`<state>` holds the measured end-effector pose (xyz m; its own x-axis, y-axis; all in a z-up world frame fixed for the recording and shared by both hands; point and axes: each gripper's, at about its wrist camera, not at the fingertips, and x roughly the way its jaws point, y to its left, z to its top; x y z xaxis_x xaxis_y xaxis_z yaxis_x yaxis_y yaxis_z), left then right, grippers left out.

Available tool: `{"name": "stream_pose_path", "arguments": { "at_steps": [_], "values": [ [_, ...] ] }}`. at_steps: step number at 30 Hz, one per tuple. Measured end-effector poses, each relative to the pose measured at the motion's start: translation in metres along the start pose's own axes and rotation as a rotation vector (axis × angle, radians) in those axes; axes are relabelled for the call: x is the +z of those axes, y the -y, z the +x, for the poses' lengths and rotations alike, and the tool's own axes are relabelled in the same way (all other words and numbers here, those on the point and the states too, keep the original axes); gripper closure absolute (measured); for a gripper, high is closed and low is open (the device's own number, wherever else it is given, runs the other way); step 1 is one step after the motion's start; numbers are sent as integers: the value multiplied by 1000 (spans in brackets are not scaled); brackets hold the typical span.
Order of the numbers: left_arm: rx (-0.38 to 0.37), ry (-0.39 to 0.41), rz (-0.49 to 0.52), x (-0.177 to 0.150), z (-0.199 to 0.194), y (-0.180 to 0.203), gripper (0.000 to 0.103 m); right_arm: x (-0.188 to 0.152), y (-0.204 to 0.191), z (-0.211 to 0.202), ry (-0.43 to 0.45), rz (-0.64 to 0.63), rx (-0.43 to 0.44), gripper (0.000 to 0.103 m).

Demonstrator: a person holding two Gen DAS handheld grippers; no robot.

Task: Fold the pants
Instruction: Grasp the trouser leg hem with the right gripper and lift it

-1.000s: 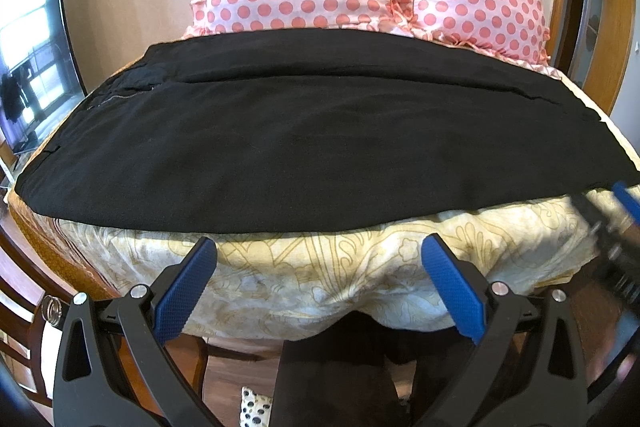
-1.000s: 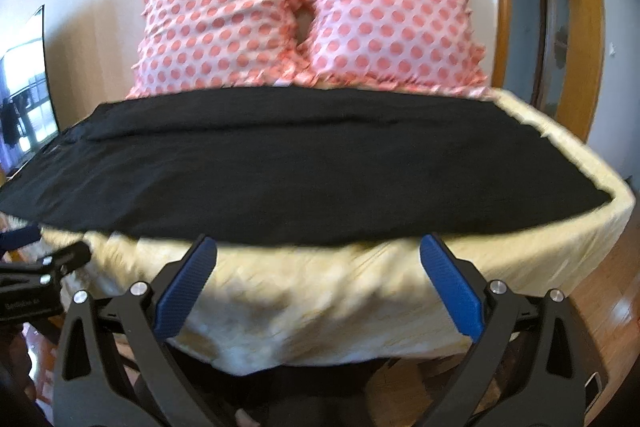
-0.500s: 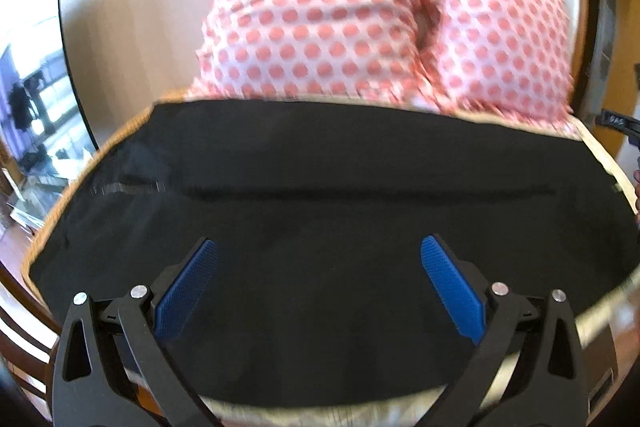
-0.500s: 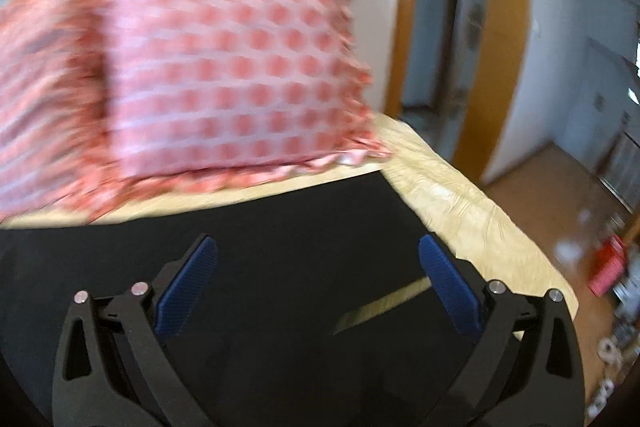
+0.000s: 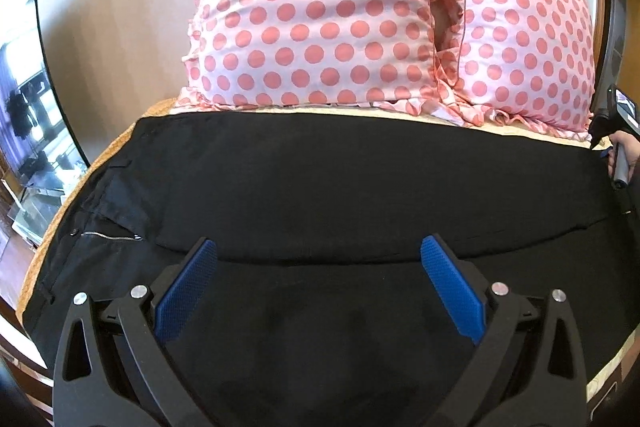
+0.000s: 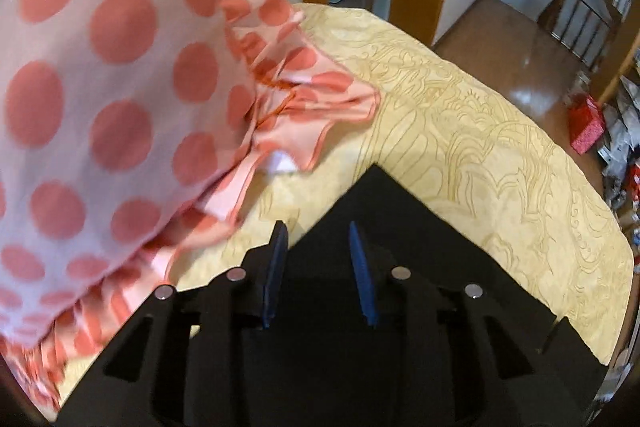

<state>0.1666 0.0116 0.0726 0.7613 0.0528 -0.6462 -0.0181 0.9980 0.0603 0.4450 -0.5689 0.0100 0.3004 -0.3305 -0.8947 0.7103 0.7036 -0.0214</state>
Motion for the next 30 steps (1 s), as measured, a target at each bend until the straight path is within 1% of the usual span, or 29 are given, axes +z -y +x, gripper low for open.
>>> {"name": "stream_pose_path", "arguments": {
  "at_steps": [2,3,5,6,7,8,10,11,12,13,15,17,19,21,22,24,26,27,28,30],
  "values": [
    [-2,-4,-11,0,2,-1,1,-4,-8,-2,15,-55,-37,73],
    [-4,-3,-19,0,2,-2,1,-9,-7,-5,26,-68,-39,76],
    [-7,0,-53,0,1,-8,1,-17,1,-11,39,-62,-3,89],
    [-11,0,-68,1,0,-11,1,-22,8,-16,43,-52,42,93],
    [-30,3,-91,1,-1,-16,1,-24,17,-18,41,-34,98,101],
    [-43,6,-103,1,-2,-19,1,-27,30,-22,42,0,179,102],
    [-76,14,-129,3,-5,-27,1,-33,52,-31,64,48,287,102],
    [-84,19,-134,3,-6,-30,1,-36,63,-38,81,66,333,102],
    [-91,23,-138,5,-8,-33,1,-41,78,-46,105,88,398,102],
    [-87,25,-140,7,-9,-36,1,-45,88,-53,123,102,448,102],
    [-84,24,-148,13,-9,-43,1,-59,111,-73,161,121,541,103],
    [-90,20,-168,20,-7,-52,1,-69,130,-81,180,133,610,103],
    [-101,28,-177,27,-5,-60,1,-90,154,-94,197,151,686,103],
    [-93,57,-193,35,-2,-67,1,-109,175,-102,206,161,733,103],
    [-75,80,-206,41,0,-72,1,-118,186,-105,210,166,753,103],
    [-56,96,-220,52,9,-81,1,-141,205,-109,202,184,788,103],
    [-55,62,-235,63,23,-87,1,-161,221,-110,188,211,810,103],
    [-66,20,-252,72,37,-91,1,-172,229,-110,182,226,814,103],
    [-81,-5,-263,77,46,-93,1,-177,235,-109,181,236,815,103],
    [-85,-79,-295,92,76,-95,6,-190,245,-108,184,253,807,103]
  ]
}}
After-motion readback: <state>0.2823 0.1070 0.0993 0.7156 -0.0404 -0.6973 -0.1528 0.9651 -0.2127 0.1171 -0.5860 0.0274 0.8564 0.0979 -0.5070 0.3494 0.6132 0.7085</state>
